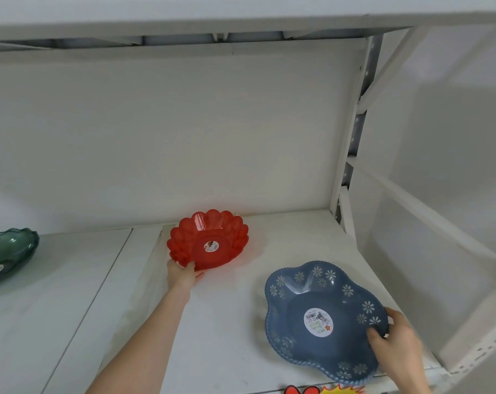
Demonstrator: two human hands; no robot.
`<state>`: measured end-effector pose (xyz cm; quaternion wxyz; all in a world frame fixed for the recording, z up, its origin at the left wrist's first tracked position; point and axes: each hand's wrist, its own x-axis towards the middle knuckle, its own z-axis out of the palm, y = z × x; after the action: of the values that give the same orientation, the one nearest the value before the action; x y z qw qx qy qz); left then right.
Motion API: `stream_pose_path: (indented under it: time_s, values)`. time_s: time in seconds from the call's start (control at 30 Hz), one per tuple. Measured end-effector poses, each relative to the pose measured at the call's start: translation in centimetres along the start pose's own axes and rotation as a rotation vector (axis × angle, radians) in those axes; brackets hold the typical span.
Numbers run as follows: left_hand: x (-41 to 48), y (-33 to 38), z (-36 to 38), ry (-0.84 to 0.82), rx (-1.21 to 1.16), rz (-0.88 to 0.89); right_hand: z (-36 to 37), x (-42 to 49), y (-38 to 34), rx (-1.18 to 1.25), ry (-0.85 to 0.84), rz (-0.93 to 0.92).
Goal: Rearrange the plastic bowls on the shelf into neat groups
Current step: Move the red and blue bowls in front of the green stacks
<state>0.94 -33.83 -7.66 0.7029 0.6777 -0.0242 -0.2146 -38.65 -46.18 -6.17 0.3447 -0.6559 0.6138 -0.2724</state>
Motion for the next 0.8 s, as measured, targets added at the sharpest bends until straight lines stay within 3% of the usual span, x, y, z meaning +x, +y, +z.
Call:
stream_pose_path:
  time_s: [0.8]
  values:
    - [-6.0, 4.4, -6.0, -0.098, -0.01, 0.007, -3.7, -3.0, -4.8, 0.11, 0.046, -0.086]
